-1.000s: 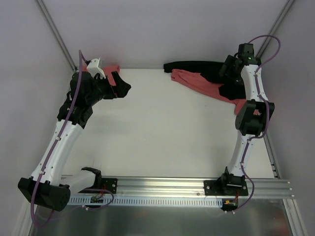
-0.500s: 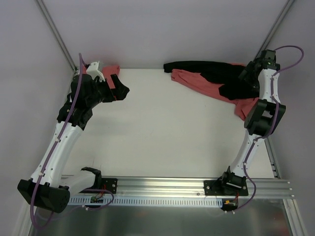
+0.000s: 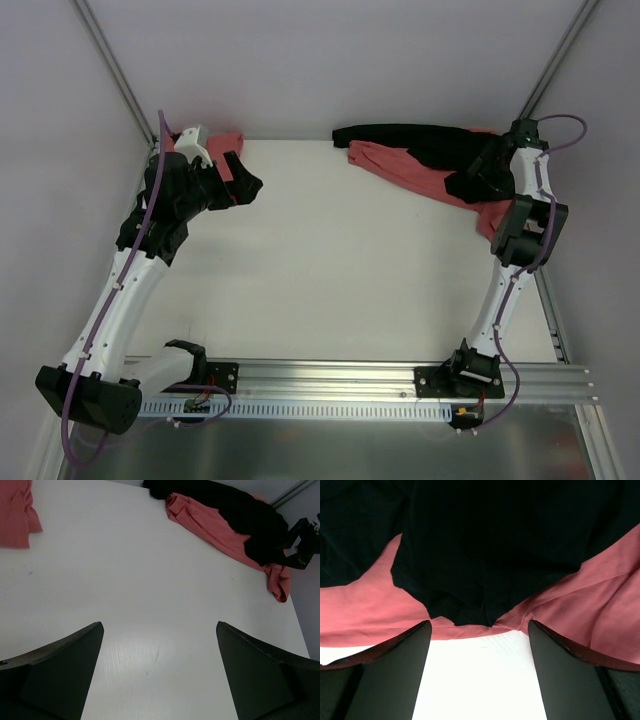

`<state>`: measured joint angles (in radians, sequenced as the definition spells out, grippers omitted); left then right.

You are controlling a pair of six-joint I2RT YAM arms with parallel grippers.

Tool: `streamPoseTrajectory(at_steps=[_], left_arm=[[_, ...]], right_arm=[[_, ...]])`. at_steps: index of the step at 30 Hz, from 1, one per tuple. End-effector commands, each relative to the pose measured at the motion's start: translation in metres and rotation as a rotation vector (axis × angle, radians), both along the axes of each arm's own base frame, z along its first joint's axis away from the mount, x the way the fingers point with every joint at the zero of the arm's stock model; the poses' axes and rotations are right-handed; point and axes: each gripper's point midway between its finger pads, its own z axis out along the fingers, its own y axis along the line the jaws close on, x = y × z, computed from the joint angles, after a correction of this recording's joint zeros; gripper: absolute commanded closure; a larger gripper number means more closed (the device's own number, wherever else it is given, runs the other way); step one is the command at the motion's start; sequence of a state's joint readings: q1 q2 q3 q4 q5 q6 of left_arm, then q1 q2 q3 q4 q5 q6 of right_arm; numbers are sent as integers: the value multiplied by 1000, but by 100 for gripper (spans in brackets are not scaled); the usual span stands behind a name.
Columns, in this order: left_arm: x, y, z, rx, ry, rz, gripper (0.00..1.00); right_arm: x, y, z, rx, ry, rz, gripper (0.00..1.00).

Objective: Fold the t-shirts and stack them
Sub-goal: Grab crumpled tshirt from the corner of the board with the right arm

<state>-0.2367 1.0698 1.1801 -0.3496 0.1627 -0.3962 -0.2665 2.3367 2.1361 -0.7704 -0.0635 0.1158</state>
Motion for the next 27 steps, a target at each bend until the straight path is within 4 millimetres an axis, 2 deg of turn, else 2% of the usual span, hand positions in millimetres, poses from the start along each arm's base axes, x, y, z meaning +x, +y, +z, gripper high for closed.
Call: streamPoseTrajectory(at_steps=[1, 11, 22, 23, 27], left_arm=[[2, -1, 7, -13, -15, 13, 1], [9, -6, 5, -12, 3, 3, 1], [9, -7, 3, 10, 25, -4, 1], [9, -7, 3, 11, 28, -4, 1], [8, -9, 1, 11, 41, -7, 1]], right_arm=[[9, 1, 6, 7, -39, -5, 17], [20, -11, 4, -51, -57, -5, 21], [25, -22, -8, -79, -52, -14, 23], [25, -29, -8, -108, -52, -31, 23], [30, -36, -7, -126, -72, -47, 26]])
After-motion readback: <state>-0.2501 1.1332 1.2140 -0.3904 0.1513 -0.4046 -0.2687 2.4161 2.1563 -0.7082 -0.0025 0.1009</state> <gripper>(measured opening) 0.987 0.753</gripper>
